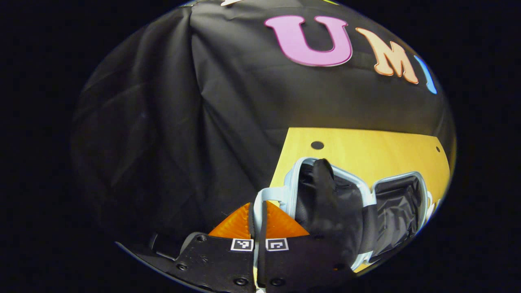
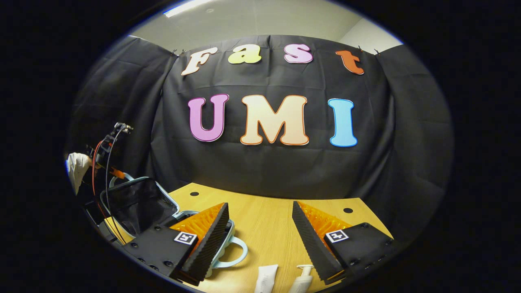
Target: First open the suitcase, pack the skin care products into it, and then close the suitcase.
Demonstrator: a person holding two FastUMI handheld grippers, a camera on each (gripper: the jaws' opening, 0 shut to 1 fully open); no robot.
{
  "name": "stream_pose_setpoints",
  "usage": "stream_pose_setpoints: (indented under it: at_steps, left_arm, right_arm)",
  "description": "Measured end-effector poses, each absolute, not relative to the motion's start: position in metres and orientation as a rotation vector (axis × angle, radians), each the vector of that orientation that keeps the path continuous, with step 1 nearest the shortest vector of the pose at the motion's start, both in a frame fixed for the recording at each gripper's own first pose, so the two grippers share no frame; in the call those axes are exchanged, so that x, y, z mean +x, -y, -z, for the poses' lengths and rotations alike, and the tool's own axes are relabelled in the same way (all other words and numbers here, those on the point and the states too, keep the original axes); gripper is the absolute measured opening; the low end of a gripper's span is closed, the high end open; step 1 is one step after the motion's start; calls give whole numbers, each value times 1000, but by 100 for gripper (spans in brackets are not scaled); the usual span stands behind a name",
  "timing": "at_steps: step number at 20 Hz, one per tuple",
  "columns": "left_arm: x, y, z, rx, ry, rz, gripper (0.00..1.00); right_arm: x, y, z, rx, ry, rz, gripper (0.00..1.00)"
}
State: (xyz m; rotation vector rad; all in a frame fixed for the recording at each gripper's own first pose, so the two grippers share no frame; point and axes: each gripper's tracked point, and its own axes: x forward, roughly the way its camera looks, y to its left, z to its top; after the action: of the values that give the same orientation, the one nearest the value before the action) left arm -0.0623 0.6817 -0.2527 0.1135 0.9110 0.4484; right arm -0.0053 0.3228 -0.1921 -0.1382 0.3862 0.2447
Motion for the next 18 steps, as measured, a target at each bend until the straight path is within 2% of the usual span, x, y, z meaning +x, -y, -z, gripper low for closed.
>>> stream_pose_setpoints:
  at_steps: [5, 12, 16, 17, 18]
  left_arm:
    - [-84, -693, 310, 20, -1024, -466, 0]
    - [-90, -697, 312, -34, -1057, -480, 0]
    - [-81, -695, 298, 19, -994, -494, 0]
    - [-82, -697, 299, 16, -990, -529, 2]
    - [-85, -698, 304, 0, -985, -560, 18]
  right_arm:
    - [-9, -327, 204, -211, -422, -234, 99]
    - [-17, -340, 206, -282, -422, -251, 100]
    - [-23, -329, 206, -280, -432, -232, 100]
    - [-24, -326, 207, -274, -436, -229, 100]
    - [-22, -322, 204, -268, -434, -220, 100]
